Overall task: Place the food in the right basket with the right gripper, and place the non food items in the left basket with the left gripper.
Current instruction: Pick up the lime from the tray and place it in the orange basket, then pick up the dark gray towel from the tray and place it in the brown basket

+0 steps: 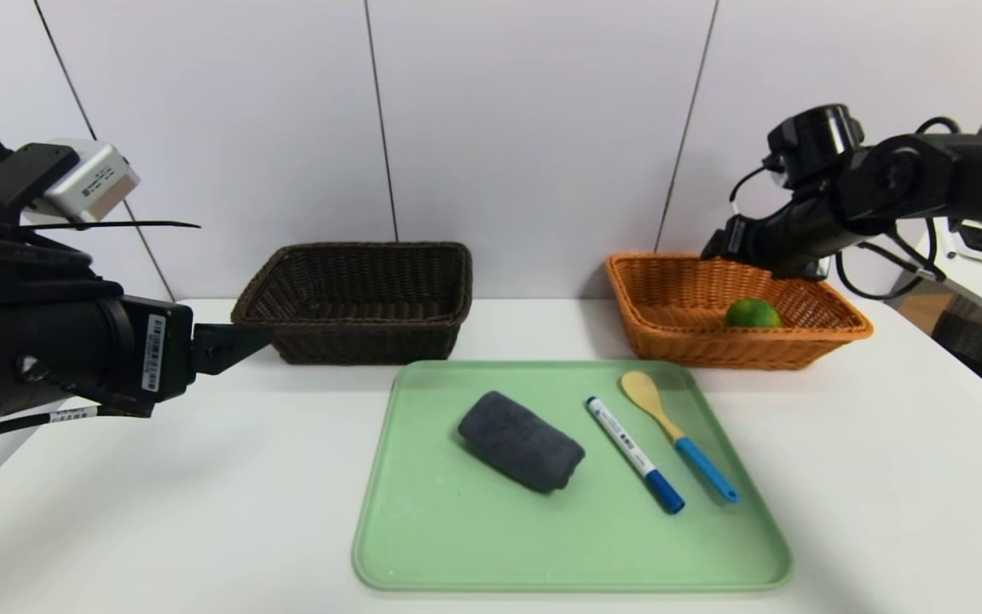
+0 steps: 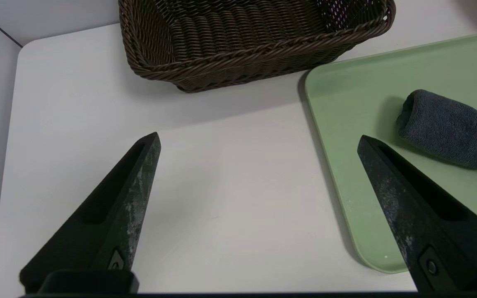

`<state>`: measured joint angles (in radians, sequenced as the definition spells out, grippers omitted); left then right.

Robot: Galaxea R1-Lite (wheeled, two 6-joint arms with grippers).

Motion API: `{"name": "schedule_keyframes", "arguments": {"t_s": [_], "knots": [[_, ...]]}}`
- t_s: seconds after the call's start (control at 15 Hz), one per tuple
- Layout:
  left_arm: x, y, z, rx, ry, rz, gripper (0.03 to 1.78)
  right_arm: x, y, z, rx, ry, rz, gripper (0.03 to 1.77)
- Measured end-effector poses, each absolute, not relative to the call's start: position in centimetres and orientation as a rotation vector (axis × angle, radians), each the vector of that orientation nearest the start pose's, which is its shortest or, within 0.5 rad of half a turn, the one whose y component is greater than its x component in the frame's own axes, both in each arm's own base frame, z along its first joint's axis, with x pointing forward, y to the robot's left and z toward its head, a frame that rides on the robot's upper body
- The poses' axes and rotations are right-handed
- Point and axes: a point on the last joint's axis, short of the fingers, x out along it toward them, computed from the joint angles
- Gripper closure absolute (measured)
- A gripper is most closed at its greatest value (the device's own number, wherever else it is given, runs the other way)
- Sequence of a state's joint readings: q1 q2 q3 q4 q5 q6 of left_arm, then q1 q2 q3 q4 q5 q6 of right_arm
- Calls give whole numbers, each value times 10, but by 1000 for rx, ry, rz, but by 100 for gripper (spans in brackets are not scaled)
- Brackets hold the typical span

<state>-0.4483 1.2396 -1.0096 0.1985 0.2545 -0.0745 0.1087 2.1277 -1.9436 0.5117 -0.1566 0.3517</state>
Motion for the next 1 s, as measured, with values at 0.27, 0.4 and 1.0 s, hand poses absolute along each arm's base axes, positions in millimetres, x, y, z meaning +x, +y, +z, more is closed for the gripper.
{"name": "schedule_keyframes", "arguments": {"t_s": [0.27,0.4,1.0], "knots": [[170,-76,279,67,398,-177,12,366,79,304,195,506,-36,20],[172,-81,281,67,395,-194,12,331,104,334,181,439,52,17],[175,-95,283,77,388,-231,12,227,164,344,-23,656,384,11]]}}
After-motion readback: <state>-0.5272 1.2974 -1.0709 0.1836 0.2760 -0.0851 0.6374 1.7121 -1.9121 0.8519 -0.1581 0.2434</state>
